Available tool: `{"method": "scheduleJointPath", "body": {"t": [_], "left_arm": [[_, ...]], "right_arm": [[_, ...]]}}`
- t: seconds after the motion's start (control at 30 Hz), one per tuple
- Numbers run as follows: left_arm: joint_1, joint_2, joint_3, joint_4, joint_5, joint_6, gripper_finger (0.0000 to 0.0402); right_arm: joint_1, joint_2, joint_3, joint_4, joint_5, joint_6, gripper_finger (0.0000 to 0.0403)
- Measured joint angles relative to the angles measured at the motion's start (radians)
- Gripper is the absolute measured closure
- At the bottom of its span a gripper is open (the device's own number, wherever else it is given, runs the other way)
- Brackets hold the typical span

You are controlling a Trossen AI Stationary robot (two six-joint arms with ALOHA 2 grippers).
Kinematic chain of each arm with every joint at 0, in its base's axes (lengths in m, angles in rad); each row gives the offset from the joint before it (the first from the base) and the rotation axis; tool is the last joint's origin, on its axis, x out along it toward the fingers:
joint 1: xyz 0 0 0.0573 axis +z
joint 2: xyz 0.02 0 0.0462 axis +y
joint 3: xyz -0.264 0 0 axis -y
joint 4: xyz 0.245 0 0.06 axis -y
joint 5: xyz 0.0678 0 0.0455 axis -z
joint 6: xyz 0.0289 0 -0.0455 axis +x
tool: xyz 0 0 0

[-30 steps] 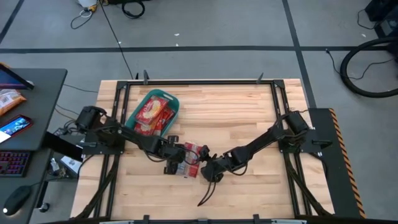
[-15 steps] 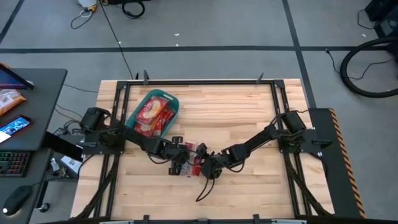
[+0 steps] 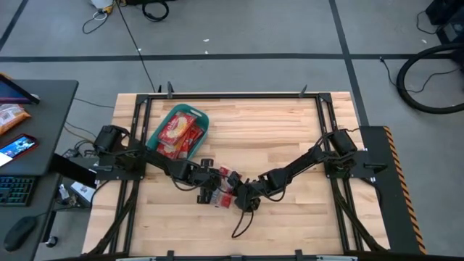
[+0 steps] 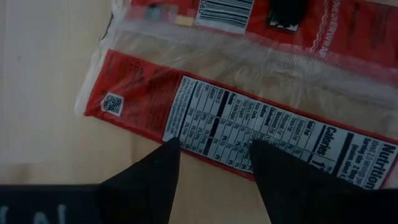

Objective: Sort popcorn bags into baskets
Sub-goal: Put the red popcorn bag into the green bin

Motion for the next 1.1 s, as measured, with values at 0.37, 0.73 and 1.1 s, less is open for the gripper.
{"method": "scheduleJointPath", "body": {"t": [0.37, 0.73, 1.1], "left_arm": [[-0.008, -0.18, 0.09, -0.207, -0.026, 0.025, 0.0198], [-0.02, -0.409, -0.087, 0.051, -0.022, -0.004, 0.0198], [-0.042, -0.611, -0.108, -0.005, -0.135, 0.035, 0.0198]], "right_arm": [[0.019, -0.046, 0.001, -0.041, 0.11, 0.012, 0.0395], [0.026, -0.201, 0.0, -0.203, 0.224, 0.123, 0.0398], [-0.007, -0.263, 0.0, -0.21, 0.34, 0.129, 0.0398]]}}
